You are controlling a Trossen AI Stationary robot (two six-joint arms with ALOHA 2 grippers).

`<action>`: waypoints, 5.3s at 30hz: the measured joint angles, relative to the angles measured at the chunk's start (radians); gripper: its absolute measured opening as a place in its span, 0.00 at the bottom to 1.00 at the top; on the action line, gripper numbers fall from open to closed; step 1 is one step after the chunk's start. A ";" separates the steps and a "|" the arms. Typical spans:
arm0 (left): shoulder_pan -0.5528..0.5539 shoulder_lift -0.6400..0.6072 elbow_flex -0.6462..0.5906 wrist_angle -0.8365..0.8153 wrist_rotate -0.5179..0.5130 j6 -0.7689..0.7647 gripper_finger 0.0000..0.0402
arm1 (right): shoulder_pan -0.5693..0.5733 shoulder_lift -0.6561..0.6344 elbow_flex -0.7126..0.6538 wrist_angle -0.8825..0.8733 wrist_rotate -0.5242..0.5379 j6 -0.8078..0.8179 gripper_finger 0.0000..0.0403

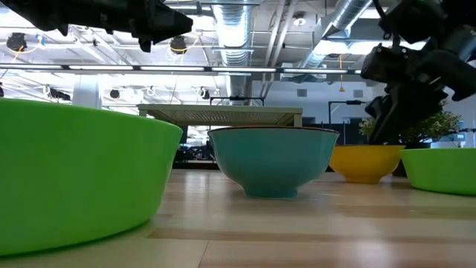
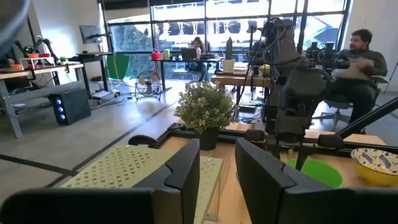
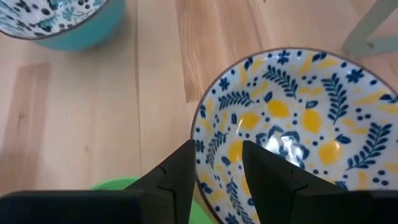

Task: Pick & Place Mini bowls
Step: Put the top yellow patterned bowl on the shelf

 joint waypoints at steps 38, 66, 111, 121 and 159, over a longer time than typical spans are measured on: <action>-0.001 0.000 0.000 0.000 0.000 -0.004 0.26 | 0.005 0.218 0.017 0.102 -0.019 -0.024 0.25; -0.032 0.000 0.000 0.000 0.002 -0.004 0.26 | 0.006 0.156 0.084 0.099 -0.076 -0.078 0.45; -0.031 0.000 -0.001 0.000 0.000 -0.004 0.26 | -0.043 0.218 0.677 -0.045 0.230 -0.658 0.02; -0.031 0.000 -0.001 0.004 0.000 -0.004 0.26 | -0.285 0.399 0.738 0.035 0.002 -0.720 0.03; -0.045 0.022 -0.005 -0.004 0.001 -0.004 0.26 | -0.417 0.887 1.286 -0.414 -0.177 -0.892 0.20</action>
